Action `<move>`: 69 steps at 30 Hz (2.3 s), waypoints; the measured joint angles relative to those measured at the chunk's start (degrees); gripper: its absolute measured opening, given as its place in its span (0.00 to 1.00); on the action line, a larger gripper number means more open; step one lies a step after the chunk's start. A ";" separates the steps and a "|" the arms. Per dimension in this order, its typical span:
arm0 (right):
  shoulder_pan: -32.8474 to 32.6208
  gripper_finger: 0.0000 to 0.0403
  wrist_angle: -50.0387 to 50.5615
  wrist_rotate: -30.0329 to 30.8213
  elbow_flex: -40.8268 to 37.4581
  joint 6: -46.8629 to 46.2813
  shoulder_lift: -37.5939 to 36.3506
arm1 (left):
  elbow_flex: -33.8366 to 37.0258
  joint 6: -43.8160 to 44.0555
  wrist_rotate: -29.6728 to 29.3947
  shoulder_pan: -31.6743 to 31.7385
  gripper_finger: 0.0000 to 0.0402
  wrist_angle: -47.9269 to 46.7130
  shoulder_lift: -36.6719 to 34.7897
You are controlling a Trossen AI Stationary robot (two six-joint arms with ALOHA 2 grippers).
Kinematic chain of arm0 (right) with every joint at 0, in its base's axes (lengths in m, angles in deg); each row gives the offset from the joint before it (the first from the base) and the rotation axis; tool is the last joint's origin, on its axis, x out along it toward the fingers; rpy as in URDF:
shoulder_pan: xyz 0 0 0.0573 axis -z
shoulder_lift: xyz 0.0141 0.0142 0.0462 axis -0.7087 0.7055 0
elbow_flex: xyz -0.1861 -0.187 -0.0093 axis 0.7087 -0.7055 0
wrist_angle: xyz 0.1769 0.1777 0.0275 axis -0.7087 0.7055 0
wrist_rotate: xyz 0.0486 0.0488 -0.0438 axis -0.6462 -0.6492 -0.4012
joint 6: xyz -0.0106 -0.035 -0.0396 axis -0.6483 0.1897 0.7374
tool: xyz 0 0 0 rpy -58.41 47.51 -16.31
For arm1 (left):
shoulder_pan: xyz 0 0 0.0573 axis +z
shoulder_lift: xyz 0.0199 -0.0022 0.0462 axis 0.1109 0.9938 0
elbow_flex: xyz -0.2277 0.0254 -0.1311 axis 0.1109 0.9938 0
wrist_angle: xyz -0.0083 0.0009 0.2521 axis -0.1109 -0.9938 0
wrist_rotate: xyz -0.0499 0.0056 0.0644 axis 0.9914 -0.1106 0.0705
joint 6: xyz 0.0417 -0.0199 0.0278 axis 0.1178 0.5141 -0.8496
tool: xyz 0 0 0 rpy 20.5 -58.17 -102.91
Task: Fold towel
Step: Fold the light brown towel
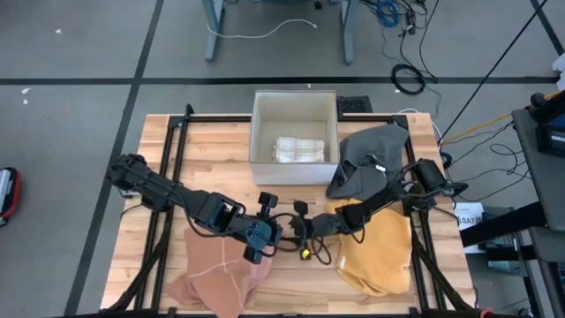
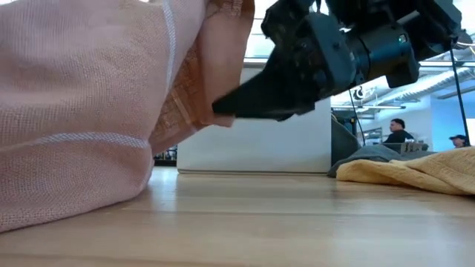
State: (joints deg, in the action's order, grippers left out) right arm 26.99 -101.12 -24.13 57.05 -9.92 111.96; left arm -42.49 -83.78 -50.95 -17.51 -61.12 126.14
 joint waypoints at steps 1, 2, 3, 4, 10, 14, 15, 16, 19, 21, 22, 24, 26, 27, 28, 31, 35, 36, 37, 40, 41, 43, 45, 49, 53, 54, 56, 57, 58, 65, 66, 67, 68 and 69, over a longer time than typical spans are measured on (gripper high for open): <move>0.19 0.30 0.41 0.56 -0.02 -0.32 0.00 | 0.00 0.03 0.00 0.02 0.00 0.02 0.00; 0.35 0.29 0.67 1.23 -0.01 -0.51 0.00 | 0.00 0.05 -0.01 0.02 0.00 0.02 0.00; 0.51 0.26 1.03 1.31 0.00 -0.47 0.00 | 0.00 0.05 -0.01 0.02 0.00 0.02 0.00; 0.51 0.23 1.22 1.33 0.00 -0.23 0.00 | 0.00 0.05 0.00 0.02 0.00 0.01 0.00; 0.43 0.02 0.51 -0.75 0.00 2.73 0.00 | 0.54 0.26 -0.02 0.02 0.00 0.37 0.00; 0.21 0.01 3.52 -0.81 0.00 2.52 0.00 | 4.24 1.51 -0.02 0.22 0.00 1.38 0.00; 0.07 0.01 5.02 -0.75 0.00 2.33 0.00 | 5.61 2.19 -0.02 0.24 0.00 1.42 0.00; -0.16 0.01 6.90 -0.73 0.00 1.84 -0.02 | 6.93 2.97 -0.02 0.26 0.00 1.42 0.00; -1.26 0.00 15.49 -1.05 0.00 -0.07 -0.02 | 11.97 6.14 -0.02 0.18 0.00 3.81 0.00; -2.20 0.00 20.69 -1.59 0.02 -1.87 -0.04 | 15.99 8.67 0.45 -0.35 0.00 7.94 0.00; -2.74 0.00 23.07 -1.51 0.26 -2.82 -0.26 | 18.29 9.42 1.57 -0.67 0.00 11.72 0.00; -3.93 0.00 27.54 -1.19 0.34 -4.42 -0.84 | 23.50 10.47 7.23 -1.50 0.01 22.01 0.00; -5.21 0.00 31.91 -1.28 0.42 -5.37 -1.57 | 29.33 10.76 12.56 -2.25 0.03 34.98 0.22; -5.85 0.00 34.31 -1.43 0.40 -5.64 -2.39 | 31.87 10.94 13.57 -2.69 0.05 41.18 0.72; -6.46 0.00 36.61 -1.60 0.38 -5.78 -3.25 | 34.11 11.21 13.79 -3.14 0.07 46.76 1.09; -8.39 0.00 43.81 -1.69 0.28 -6.95 -6.59 | 38.98 11.23 13.82 -4.03 0.12 58.64 1.98; -11.36 0.00 54.80 -2.25 -0.13 -8.90 -12.17 | 40.89 10.37 16.29 -5.26 0.16 62.30 2.05; -12.10 0.00 57.38 -2.54 -0.22 -9.39 -13.40 | 40.89 9.63 16.34 -5.54 0.16 62.06 1.99; -12.89 0.00 59.44 -2.65 -0.22 -9.89 -14.50 | 40.89 8.67 16.34 -5.79 0.16 61.51 1.62; -14.70 0.00 63.32 -2.76 -0.15 -12.09 -17.67 | 40.89 5.42 13.98 -5.84 0.16 58.66 -0.02; -15.23 0.00 64.36 -2.75 -0.15 -13.02 -18.29 | 40.87 4.79 12.25 -5.57 0.16 57.31 -0.42; -15.99 0.00 66.19 -2.59 -0.17 -14.40 -19.07 | 40.85 4.53 8.74 -4.69 0.16 53.10 -1.08; -16.88 0.00 67.59 -2.38 -0.14 -15.60 -19.70 | 40.87 4.57 7.67 -2.96 0.17 48.84 -1.20; -18.54 0.00 71.55 -2.87 -0.17 -17.71 -19.63 | 40.95 4.83 11.06 0.90 0.17 42.35 -1.20; -19.51 0.00 72.71 -3.44 -0.13 -19.84 -19.65 | 41.92 4.58 17.70 3.11 0.17 43.06 -1.22; -19.67 0.00 72.69 -3.47 -0.13 -19.98 -19.65 | 42.08 4.50 18.37 3.27 0.18 43.02 -1.22; -19.93 0.00 72.69 -3.75 -0.13 -20.44 -19.65 | 42.52 3.68 18.72 3.33 0.22 43.25 -1.22; -19.94 0.00 72.69 -3.92 -0.13 -20.92 -19.65 | 42.83 3.15 18.72 3.32 0.24 43.12 -1.22; -19.94 0.00 72.76 -4.18 -0.13 -21.31 -19.65 | 43.11 2.89 18.70 3.34 0.27 42.89 -1.22; -20.12 0.00 72.63 -4.88 -0.11 -21.96 -19.65 | 43.32 1.35 18.29 5.25 0.47 41.55 -1.22; -20.12 0.00 72.60 -4.90 -0.11 -22.20 -19.65 | 43.32 1.50 18.29 5.91 0.48 41.43 -1.22; -20.12 0.00 72.60 -4.90 -0.11 -22.49 -19.65 | 43.32 1.66 18.29 6.53 0.49 41.16 -1.22; -20.12 0.00 72.58 -4.90 -0.11 -22.74 -19.65 | 43.32 1.74 18.29 7.14 0.49 40.77 -1.22; -20.12 0.00 72.56 -4.90 -0.11 -22.80 -19.67 | 43.32 1.75 18.31 7.78 0.48 40.37 -1.22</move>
State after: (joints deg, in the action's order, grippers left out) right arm 6.87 -28.56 -29.03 56.94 -32.71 92.29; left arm 0.83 -82.03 -32.64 -9.73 -20.75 124.91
